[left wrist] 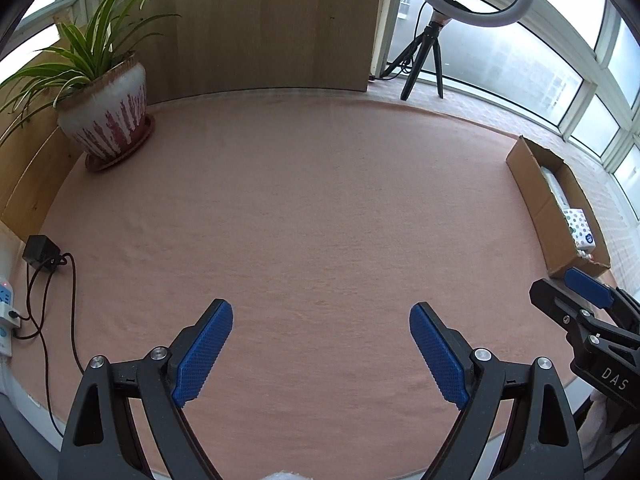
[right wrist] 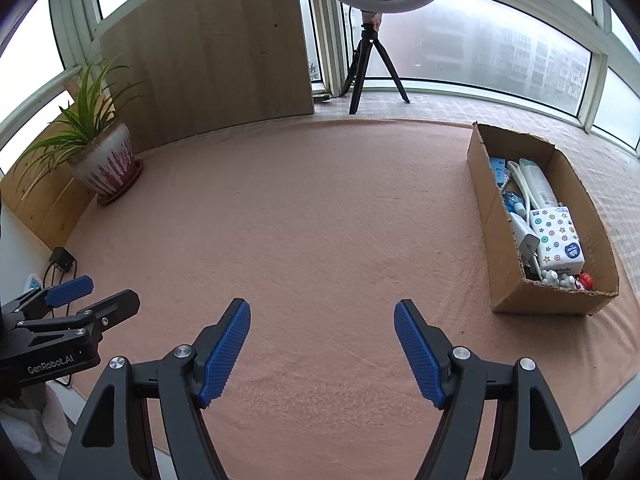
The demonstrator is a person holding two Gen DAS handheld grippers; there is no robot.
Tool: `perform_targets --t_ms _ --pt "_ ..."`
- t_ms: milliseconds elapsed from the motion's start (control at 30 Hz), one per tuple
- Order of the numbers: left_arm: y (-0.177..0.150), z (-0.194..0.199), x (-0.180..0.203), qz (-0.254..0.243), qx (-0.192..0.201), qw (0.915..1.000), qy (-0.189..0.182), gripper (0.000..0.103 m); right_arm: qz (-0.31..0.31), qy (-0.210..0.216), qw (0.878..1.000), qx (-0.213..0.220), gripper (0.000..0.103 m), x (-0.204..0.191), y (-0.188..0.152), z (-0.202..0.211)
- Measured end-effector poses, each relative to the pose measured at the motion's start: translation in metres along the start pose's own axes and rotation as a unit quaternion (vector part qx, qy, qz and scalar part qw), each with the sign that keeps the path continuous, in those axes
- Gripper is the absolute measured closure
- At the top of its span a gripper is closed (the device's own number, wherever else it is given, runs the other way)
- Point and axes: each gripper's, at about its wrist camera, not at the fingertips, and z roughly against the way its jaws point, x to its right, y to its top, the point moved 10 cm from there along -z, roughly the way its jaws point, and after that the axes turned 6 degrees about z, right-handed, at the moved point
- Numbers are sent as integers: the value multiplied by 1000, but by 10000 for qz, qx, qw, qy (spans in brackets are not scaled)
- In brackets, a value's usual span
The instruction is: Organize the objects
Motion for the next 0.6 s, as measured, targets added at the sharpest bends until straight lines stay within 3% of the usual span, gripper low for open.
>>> perform_targets --t_ms 600 --pt "-2 -1 5 -59 -20 10000 14 10 25 -87 10000 -17 32 -4 -1 -2"
